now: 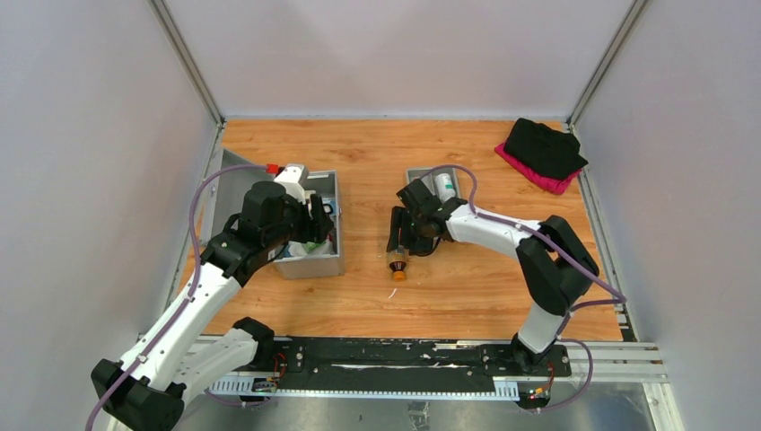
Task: Organize the medicine kit
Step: Pick up the pill bottle at the center of the board.
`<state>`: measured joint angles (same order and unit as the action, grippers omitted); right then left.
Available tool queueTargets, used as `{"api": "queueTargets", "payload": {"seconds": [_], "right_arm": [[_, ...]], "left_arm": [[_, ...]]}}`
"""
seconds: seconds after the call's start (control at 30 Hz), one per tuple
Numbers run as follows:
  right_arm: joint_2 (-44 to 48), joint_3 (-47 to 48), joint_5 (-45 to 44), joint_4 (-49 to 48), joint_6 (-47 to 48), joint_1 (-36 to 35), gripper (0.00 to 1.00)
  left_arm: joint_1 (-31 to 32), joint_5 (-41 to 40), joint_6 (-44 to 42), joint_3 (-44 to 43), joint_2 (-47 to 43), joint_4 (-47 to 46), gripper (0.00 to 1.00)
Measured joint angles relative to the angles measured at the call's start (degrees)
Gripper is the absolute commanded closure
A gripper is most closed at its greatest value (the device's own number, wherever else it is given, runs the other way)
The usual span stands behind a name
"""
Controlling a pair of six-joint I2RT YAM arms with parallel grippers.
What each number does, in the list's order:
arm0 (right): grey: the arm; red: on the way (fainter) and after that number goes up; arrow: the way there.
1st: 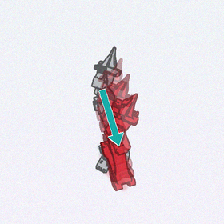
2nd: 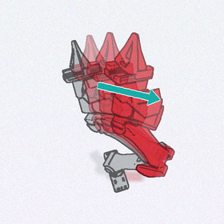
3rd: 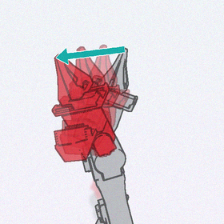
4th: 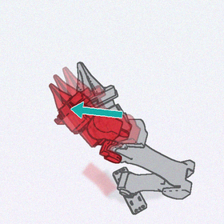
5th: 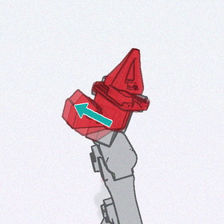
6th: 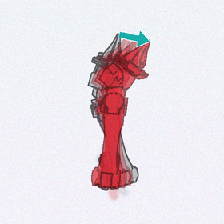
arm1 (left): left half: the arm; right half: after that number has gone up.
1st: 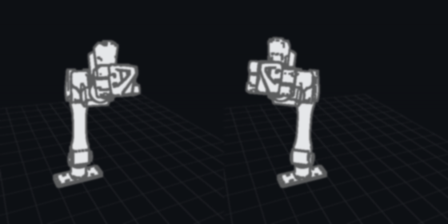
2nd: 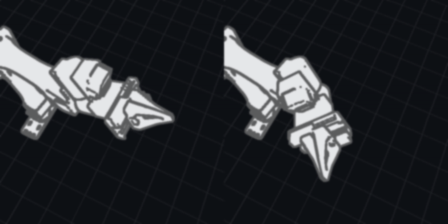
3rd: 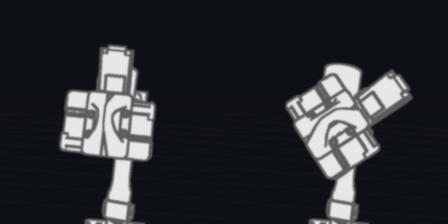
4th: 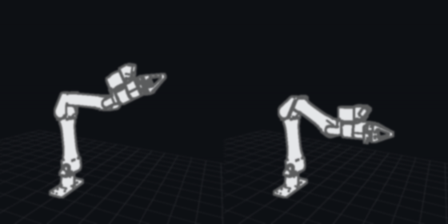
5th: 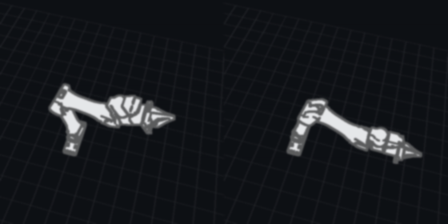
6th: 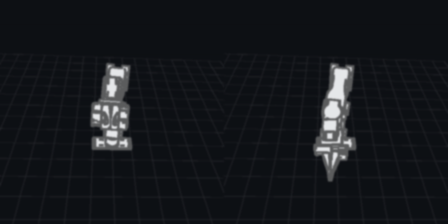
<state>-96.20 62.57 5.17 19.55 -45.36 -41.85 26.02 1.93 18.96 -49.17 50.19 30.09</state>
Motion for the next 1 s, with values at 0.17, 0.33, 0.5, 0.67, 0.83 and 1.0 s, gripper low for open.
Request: {"api": "queueTargets", "payload": {"seconds": [0.17,0.33,0.5,0.67,0.83,1.0], "right_arm": [[-3.9,1.5,0.9,0.2,0.0,-1.0,0.38],[-6.2,3.9,0.7,1.0,1.0,-2.3,0.52],[-6.4,4.2,0.5,1.5,2.0,-3.3,0.68],[-6.1,4.6,0.2,3.0,4.3,-3.5,0.72],[-4.3,5.9,6.0,3.6,7.6,-2.2,0.79],[-0.9,10.3,10.9,3.6,10.6,4.1,0.83]], "left_arm": [[0.0,0.0,0.2,0.0,0.0,0.0,0.36],[0.0,0.0,0.8,0.0,0.0,-0.4,0.36],[0.0,-0.1,1.1,0.0,0.2,-1.1,0.36],[0.0,-0.5,1.4,0.0,0.9,-1.6,0.36],[0.0,-0.7,2.5,0.0,1.0,-2.1,0.36],[0.0,-0.7,2.9,0.1,1.0,-2.6,0.35]]}}
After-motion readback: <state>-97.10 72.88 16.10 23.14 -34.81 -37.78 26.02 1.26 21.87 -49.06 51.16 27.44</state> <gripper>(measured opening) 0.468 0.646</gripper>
